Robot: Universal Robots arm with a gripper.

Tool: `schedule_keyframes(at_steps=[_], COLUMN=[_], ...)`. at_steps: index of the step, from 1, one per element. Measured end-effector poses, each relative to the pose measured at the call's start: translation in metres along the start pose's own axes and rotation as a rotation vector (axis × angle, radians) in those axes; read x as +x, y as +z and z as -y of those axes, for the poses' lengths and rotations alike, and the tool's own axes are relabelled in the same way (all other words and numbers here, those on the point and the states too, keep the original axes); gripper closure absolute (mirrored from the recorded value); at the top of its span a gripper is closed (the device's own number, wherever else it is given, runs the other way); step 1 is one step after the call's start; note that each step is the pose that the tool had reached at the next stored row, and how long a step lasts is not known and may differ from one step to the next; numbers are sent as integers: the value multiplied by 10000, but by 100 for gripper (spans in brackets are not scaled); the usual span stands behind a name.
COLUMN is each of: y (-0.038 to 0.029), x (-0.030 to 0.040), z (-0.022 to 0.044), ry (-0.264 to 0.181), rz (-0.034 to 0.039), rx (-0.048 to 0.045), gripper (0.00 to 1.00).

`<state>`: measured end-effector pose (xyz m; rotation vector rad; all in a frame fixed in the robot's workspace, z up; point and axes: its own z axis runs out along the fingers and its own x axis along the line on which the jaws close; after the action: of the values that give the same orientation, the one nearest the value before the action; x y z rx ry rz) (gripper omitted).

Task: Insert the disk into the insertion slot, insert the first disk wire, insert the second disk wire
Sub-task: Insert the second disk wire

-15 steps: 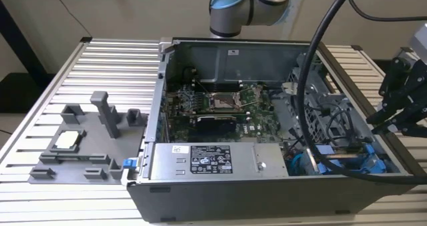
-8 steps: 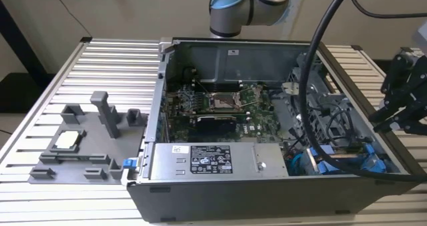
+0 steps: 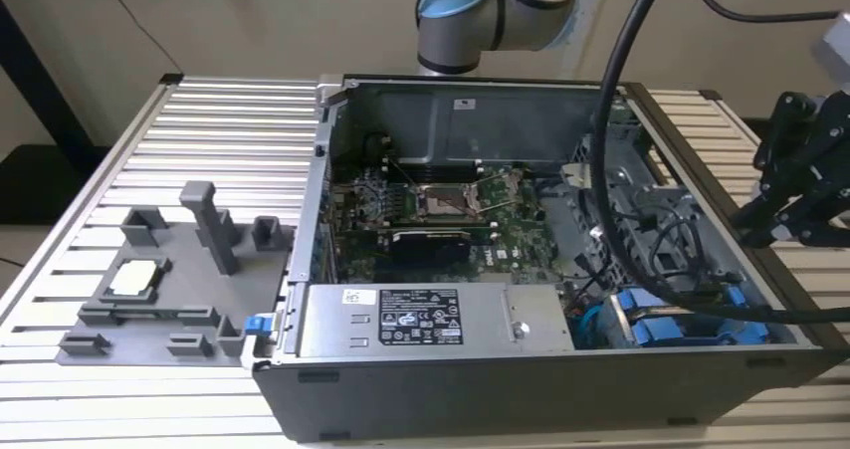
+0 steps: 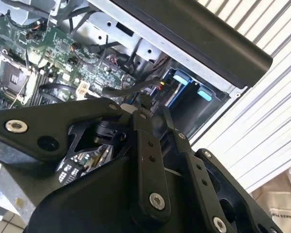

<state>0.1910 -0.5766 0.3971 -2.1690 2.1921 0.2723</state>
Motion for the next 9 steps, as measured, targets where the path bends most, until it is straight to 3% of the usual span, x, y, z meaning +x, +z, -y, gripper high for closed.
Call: schedule_keyframes(at_steps=[4, 9], y=[-12, 11], x=[-38, -115], z=[-36, -150], ry=[-4, -16], rz=[-19, -49], rx=[22, 122], gripper=[73, 73])
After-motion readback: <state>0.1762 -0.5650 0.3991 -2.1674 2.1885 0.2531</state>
